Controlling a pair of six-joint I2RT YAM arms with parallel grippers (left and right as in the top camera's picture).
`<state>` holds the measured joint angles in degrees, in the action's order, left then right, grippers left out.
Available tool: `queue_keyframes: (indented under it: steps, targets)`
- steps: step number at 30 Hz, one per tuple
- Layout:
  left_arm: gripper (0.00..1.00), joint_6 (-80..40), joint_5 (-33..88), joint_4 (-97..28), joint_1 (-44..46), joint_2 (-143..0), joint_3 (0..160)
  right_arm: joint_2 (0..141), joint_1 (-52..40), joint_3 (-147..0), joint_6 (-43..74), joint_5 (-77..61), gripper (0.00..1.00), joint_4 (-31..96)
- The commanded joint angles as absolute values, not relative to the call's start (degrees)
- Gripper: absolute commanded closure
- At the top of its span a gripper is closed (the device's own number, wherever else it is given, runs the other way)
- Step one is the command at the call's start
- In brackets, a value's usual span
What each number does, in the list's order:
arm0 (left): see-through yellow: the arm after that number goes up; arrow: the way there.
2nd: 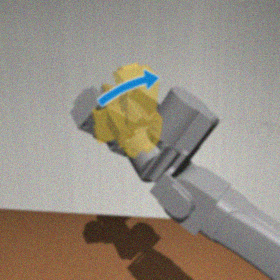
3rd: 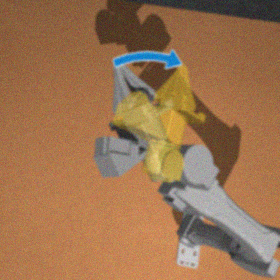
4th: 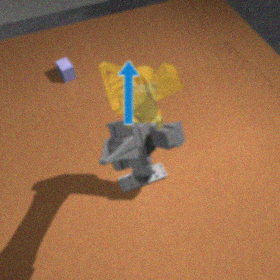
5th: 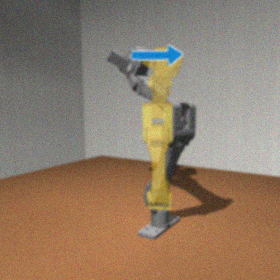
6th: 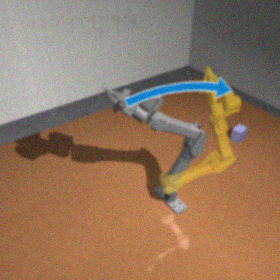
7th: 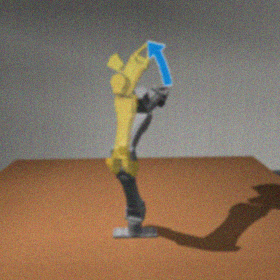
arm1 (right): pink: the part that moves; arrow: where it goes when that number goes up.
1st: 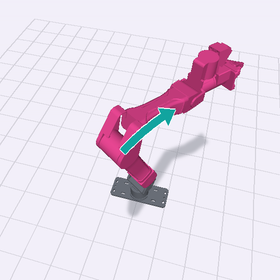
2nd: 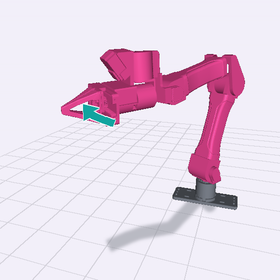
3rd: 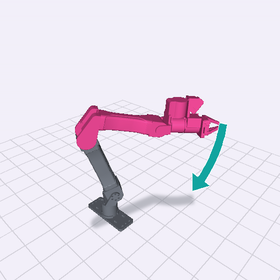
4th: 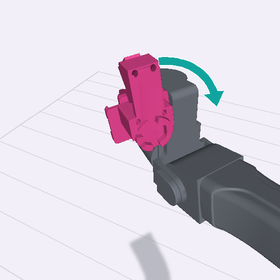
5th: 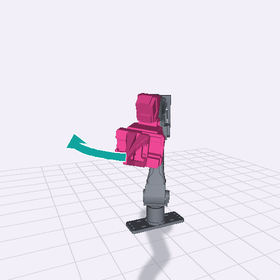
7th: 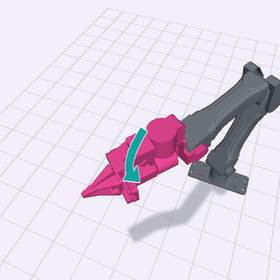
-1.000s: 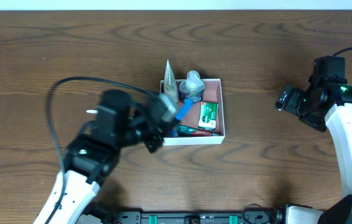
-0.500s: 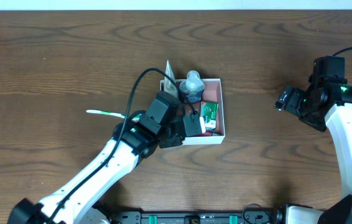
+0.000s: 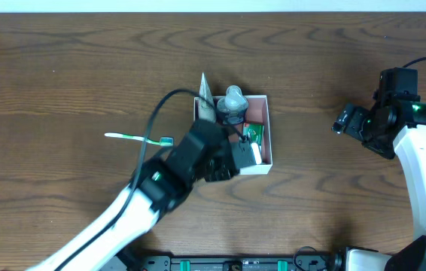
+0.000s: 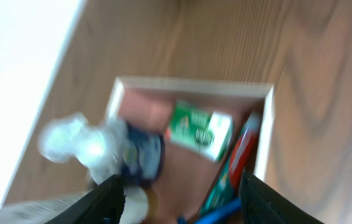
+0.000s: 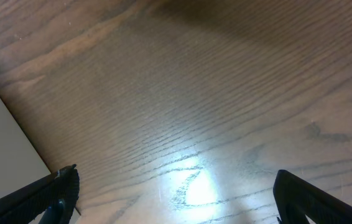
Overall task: Pack container
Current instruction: 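Release the razor and move the left gripper to the toothbrush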
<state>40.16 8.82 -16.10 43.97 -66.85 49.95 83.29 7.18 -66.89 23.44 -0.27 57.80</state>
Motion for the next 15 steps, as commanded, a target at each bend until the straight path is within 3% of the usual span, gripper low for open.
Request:
queue_keyframes:
  steps: [1,3,9,15]
  targets:
    - [0.39,28.5,9.7,-16.9,46.1,-59.4,50.6,82.5,7.5,-67.0,23.1,-0.3,0.01,57.9]
    - [0.39,22.8,7.2,-19.2,45.9,-55.1,50.6,82.5,7.5,-67.0,23.1,-0.2,0.01,57.8]
    - [0.33,-2.7,-19.9,-30.5,40.3,-47.4,50.6,82.5,7.5,-67.0,23.1,-0.3,0.01,57.9]
    - [0.28,-23.2,-26.2,-37.0,28.7,-48.3,50.5,82.5,7.5,-67.0,23.1,-0.3,0.01,57.9]
